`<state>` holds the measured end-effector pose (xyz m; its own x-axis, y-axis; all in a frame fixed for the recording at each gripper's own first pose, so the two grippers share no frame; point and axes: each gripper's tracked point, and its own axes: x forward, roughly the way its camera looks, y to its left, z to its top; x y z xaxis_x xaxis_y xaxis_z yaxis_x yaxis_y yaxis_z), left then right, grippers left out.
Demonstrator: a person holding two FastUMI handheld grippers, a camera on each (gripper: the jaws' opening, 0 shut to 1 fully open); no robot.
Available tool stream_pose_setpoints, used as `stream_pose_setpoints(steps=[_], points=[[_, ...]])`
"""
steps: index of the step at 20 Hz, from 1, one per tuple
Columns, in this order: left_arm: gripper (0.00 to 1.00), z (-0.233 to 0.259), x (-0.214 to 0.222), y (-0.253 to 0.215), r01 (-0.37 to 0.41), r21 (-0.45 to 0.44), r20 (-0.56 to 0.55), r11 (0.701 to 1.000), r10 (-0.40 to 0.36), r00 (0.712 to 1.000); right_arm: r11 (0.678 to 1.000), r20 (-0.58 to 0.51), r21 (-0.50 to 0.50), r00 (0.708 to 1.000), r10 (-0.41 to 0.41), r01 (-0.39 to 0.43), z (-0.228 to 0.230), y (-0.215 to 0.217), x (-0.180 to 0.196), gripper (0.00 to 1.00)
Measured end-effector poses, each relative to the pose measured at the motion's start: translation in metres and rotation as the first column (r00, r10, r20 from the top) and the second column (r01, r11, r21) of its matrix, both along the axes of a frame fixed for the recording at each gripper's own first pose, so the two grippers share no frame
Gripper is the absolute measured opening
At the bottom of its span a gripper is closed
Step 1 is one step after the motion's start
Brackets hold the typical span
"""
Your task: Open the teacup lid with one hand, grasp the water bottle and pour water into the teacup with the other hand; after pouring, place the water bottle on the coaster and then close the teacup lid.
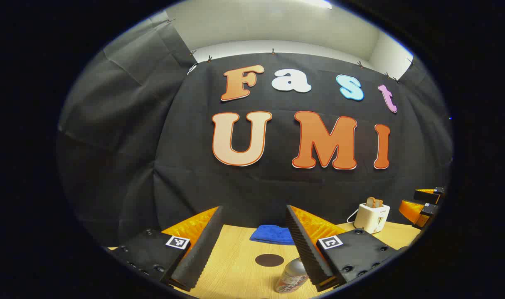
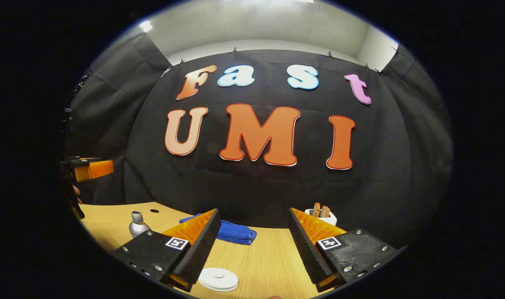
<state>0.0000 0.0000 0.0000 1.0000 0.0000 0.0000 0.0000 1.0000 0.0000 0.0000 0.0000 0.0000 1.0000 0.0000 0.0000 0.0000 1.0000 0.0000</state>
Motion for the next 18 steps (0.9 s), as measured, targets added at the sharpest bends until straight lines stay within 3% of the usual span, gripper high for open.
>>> stream_pose_setpoints(steps=[8, 18], points=[[0.99, -0.001, -0.004, -0.001, -0.019, 0.068, -0.002, 0.997, 0.019, 1.000, 1.000, -0.005, 0.008, 1.000, 0.005, -0.005, -0.002, 0.002, -0.006, 0.97], [0.99, -0.006, -0.010, -0.006, 0.001, 0.087, -0.007, 0.996, -0.001, 1.000, 0.999, -0.030, 0.003, 0.999, 0.036, -0.036, -0.010, 0.012, -0.010, 0.97]])
